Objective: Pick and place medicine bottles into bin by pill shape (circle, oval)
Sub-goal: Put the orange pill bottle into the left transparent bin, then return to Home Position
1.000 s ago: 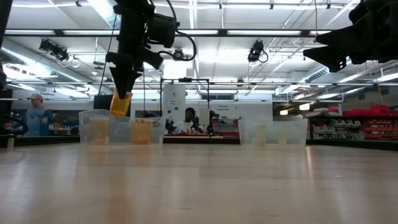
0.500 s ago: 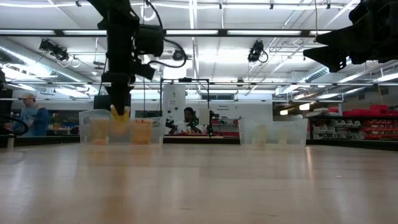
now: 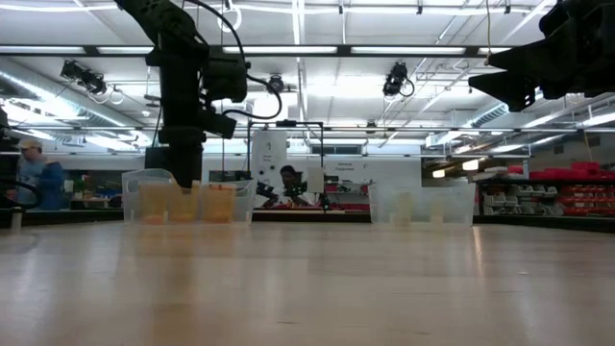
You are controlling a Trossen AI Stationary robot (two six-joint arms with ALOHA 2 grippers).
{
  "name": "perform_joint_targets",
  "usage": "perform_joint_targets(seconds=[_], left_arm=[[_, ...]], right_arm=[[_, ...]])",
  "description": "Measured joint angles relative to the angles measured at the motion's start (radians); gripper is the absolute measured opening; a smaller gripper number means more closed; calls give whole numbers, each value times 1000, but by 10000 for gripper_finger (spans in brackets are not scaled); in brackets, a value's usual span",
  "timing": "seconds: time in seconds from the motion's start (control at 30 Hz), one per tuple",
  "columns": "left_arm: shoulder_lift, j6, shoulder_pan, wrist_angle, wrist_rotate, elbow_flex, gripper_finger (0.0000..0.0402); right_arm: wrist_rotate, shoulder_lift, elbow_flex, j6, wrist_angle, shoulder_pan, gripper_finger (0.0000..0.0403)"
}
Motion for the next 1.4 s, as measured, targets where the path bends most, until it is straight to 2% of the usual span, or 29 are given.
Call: perform_joint_targets(seconds=[0.33, 0.53, 0.77, 1.2, 1.4], left_arm=[[0, 1, 0, 5, 0, 2, 282], [-39, 9, 0, -58, -7, 69, 286], [-154, 24, -5, 23, -12, 102, 286], [-385, 10, -81, 256, 0, -51, 286], [-488, -23, -94, 312, 0, -139, 286]], right_arm=[[0, 0, 0, 0, 0, 0, 314], [0, 0, 0, 0, 0, 0, 314], [0, 0, 0, 0, 0, 0, 314], [0, 0, 0, 0, -1, 0, 314], [0, 0, 0, 0, -1, 0, 314]])
